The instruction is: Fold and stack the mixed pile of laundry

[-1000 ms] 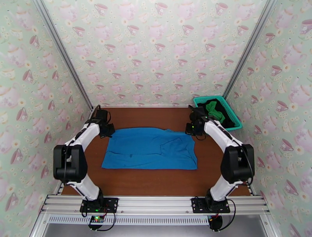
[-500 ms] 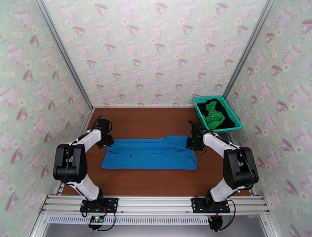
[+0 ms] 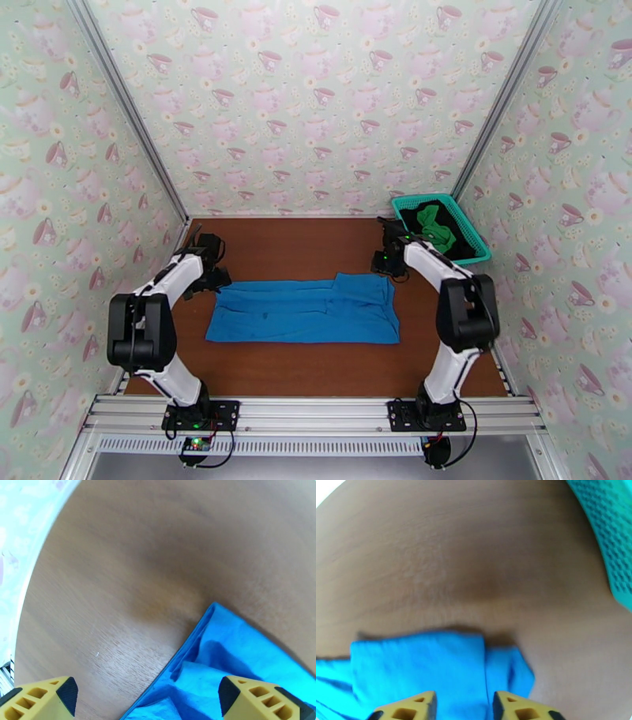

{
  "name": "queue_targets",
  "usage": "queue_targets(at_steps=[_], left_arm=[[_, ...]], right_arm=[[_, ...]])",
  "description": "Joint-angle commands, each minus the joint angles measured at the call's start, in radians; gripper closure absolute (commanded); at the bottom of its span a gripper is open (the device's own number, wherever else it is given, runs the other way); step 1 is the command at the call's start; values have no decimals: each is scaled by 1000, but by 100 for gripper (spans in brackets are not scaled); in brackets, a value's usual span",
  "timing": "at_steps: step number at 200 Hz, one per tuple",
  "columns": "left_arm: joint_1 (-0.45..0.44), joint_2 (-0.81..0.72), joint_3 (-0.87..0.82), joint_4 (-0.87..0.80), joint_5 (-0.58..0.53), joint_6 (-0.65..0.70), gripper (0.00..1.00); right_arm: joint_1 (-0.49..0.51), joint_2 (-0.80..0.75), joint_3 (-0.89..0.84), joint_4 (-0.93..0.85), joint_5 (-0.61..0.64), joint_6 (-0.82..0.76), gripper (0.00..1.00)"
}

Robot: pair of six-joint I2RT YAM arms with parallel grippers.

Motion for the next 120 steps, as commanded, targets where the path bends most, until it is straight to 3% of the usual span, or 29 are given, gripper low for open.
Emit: queue_targets(at_steps=[1, 43, 83, 120], left_arm=[[-6, -23, 41, -44, -26, -9, 0], [-12, 15, 80, -53, -18, -12, 0], [-19, 46, 88, -40, -8, -16, 0], [-25, 72, 85, -34, -10, -16, 0]], right_arm=[[5, 76, 62, -57, -13, -14, 69], [5, 116, 65, -51, -24, 6, 73], [5, 129, 30, -25, -32, 24, 68], [5, 162, 54, -33, -22, 23, 95]])
